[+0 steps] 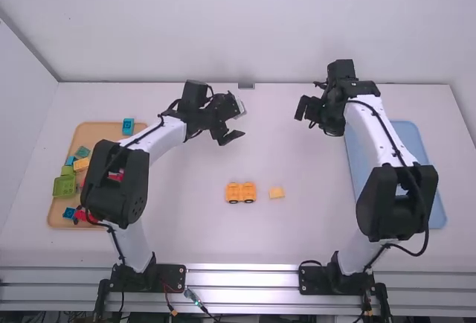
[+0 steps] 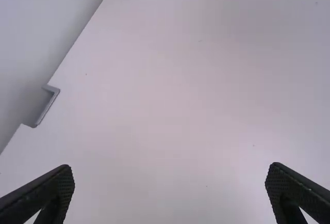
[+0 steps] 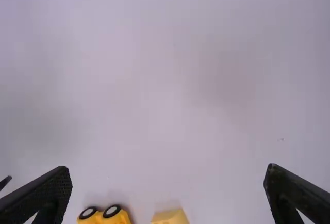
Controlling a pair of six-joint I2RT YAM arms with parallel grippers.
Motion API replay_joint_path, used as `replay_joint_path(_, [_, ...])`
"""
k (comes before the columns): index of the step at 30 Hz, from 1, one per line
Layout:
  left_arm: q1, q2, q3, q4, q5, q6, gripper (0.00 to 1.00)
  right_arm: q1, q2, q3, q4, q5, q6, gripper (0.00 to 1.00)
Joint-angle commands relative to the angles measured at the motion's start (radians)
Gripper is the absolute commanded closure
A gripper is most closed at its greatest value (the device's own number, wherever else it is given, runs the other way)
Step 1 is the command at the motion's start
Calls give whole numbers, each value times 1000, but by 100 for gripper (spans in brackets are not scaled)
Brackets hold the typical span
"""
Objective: Assemble lego blocks to make yellow taxi
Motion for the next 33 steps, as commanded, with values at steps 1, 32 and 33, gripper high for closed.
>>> replay_joint_path(1, [4, -16, -4, -14, 8, 29, 1, -16, -11, 10, 19, 7, -107, 1])
replay_joint_path(32, [4, -16, -4, -296, 16, 37, 1, 306, -7, -45, -167, -233, -1818, 1])
replay_joint_path(33, [4, -16, -4, -314, 29, 63, 1, 291, -7, -61, -173, -274, -1835, 1])
